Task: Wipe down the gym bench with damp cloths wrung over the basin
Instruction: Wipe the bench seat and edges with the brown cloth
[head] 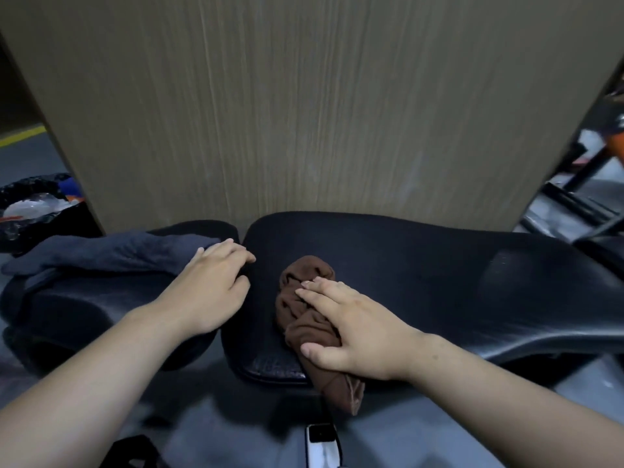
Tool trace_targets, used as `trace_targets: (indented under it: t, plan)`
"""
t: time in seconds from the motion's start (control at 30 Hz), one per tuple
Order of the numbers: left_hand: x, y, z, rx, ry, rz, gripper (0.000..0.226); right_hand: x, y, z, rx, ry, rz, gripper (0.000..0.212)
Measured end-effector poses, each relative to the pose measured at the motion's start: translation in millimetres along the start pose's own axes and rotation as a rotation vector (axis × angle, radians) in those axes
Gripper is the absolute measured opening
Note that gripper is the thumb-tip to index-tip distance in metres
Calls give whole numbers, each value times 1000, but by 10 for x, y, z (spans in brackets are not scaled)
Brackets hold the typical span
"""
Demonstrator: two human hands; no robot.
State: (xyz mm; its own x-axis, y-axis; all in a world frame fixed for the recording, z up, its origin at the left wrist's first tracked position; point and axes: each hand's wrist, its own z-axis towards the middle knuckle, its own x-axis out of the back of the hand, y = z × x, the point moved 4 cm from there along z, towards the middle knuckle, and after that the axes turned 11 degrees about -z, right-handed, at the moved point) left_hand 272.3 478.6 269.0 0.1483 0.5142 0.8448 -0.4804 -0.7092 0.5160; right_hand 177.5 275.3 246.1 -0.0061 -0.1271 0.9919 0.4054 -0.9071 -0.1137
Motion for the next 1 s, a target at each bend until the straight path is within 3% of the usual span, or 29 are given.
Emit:
trace_targets:
  t: [0.2, 0.53, 0.77, 1.0]
  plan:
    - [-226, 364, 83, -72, -58, -4, 42, 127, 516, -436, -113, -25, -14, 78]
    - [-738, 1020, 305, -143, -183, -12, 51, 285, 1375, -1102, -410, -40, 91, 80]
    - [-1188, 1659, 400, -199, -249, 6, 60, 368, 1723, -1521, -549, 74, 101, 82]
    - [-1461, 2066, 484, -270, -277, 21, 60, 498, 2018, -1816, -708, 141, 41, 66]
